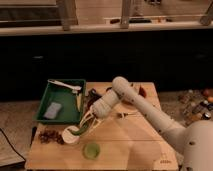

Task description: Place pepper in paper cup

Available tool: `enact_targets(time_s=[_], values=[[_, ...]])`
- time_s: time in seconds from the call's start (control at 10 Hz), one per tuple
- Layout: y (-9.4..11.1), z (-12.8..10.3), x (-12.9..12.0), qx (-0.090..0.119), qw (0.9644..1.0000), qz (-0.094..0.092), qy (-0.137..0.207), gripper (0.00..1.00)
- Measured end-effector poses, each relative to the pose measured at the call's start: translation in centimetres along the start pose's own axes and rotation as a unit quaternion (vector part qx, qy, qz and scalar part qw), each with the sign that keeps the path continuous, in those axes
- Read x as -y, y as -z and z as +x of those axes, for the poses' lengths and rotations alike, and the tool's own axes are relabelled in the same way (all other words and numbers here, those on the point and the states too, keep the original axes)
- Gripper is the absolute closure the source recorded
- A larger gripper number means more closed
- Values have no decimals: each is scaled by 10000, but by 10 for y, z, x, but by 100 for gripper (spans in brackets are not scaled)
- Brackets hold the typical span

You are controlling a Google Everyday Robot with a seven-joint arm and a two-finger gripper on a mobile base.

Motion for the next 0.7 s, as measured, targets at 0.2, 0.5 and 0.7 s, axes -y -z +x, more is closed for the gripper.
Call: enact_targets(time_s=[0.2,0.5,0.7], values=[[-11,-1,6,53,9999,-121,9,100],[-32,-2,19,107,9993,-353,36,100],[-46,-2,29,159,9985,-514,62,100]])
